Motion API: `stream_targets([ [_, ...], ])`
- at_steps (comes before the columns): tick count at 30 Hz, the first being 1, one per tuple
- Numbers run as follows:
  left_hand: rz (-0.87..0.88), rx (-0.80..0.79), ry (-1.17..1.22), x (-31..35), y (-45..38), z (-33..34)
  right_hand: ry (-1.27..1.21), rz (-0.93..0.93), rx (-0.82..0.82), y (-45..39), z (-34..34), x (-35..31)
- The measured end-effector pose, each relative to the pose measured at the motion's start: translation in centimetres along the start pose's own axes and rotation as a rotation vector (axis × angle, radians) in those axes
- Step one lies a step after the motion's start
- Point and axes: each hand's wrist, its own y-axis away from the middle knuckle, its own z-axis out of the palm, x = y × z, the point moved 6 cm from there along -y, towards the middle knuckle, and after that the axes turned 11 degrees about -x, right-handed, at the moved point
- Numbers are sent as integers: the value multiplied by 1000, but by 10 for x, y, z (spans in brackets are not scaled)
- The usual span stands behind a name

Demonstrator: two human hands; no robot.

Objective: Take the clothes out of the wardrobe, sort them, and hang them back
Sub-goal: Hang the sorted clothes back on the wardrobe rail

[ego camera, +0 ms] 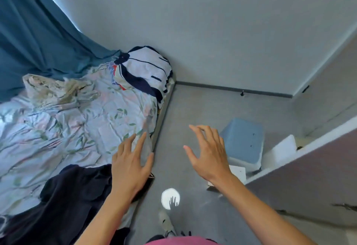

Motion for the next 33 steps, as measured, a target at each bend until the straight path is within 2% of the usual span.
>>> stream_targets([
  [5,-61,39,64,-67,-52,-36,-8,-21,-38,-85,27,-46],
  [9,-30,29,74,-90,-98,-47,20,-54,-77,-141,38,-61],
  [17,-55,28,115,-93,-210,-39,29,-98,-114,-269,53,-45],
  [25,-168,57,40,-90,-392,-56,-35,-157,-159,-463,60,0],
  [33,-286,66,64,-84,-535,-69,43,-301,-205,-643,37,16],
])
